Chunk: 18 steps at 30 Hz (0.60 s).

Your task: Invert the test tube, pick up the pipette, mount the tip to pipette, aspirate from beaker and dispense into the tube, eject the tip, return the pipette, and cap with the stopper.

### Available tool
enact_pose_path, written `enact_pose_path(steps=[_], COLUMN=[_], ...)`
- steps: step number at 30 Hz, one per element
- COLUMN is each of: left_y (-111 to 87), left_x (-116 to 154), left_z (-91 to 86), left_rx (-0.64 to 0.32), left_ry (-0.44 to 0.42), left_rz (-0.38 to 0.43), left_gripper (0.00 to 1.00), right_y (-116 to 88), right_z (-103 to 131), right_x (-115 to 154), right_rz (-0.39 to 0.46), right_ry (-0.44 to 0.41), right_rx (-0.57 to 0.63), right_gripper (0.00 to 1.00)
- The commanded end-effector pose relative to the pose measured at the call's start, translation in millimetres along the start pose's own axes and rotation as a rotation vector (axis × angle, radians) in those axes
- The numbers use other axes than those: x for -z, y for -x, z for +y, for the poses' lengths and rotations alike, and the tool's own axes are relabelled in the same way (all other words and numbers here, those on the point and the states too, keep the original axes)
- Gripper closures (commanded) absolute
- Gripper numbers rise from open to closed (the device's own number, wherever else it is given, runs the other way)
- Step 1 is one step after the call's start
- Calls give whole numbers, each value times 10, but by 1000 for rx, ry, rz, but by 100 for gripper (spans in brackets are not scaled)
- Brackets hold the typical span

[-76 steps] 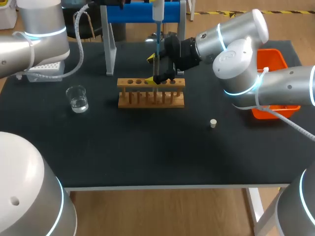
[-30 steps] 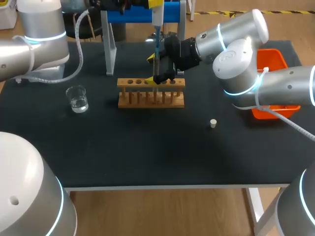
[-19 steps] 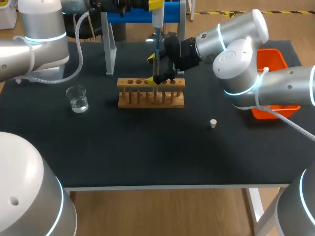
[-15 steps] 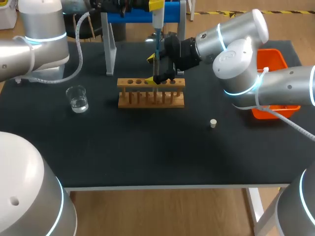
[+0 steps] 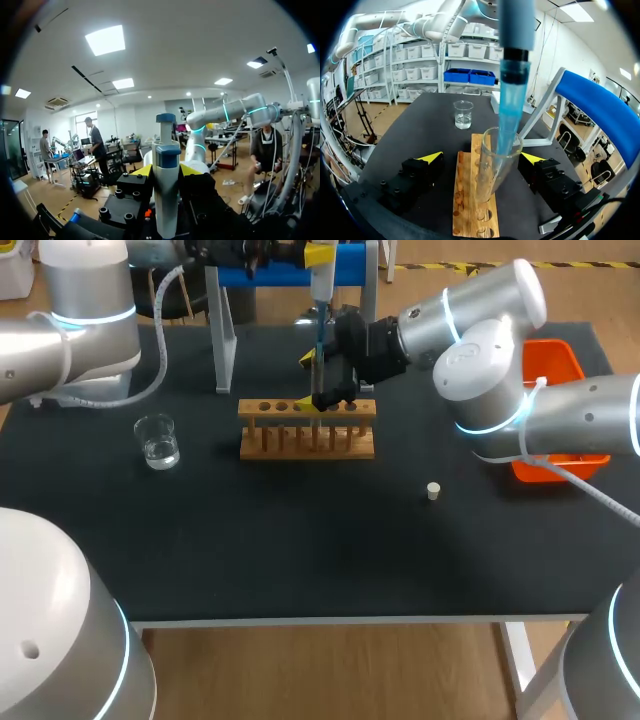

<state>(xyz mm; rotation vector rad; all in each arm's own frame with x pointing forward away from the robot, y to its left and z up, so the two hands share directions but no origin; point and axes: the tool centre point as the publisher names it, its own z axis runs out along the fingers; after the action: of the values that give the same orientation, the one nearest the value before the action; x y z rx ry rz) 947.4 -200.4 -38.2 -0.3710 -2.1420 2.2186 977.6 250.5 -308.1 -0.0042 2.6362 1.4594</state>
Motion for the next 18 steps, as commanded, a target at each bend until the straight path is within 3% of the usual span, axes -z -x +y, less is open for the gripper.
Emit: enact_pose_path(steps=[1, 18], left_y=[15, 11], left_x=[8, -14], left_z=[8, 73], left_rx=[-2, -2], left_ry=[3, 7], left_rz=[5, 15], left_gripper=[100, 100], right_y=[-12, -18], right_z=[-13, -30], right_x=[32, 68], right_rz=[-1, -10], right_ry=[4, 9], right_rx=[-1, 6], right_gripper=[0, 0])
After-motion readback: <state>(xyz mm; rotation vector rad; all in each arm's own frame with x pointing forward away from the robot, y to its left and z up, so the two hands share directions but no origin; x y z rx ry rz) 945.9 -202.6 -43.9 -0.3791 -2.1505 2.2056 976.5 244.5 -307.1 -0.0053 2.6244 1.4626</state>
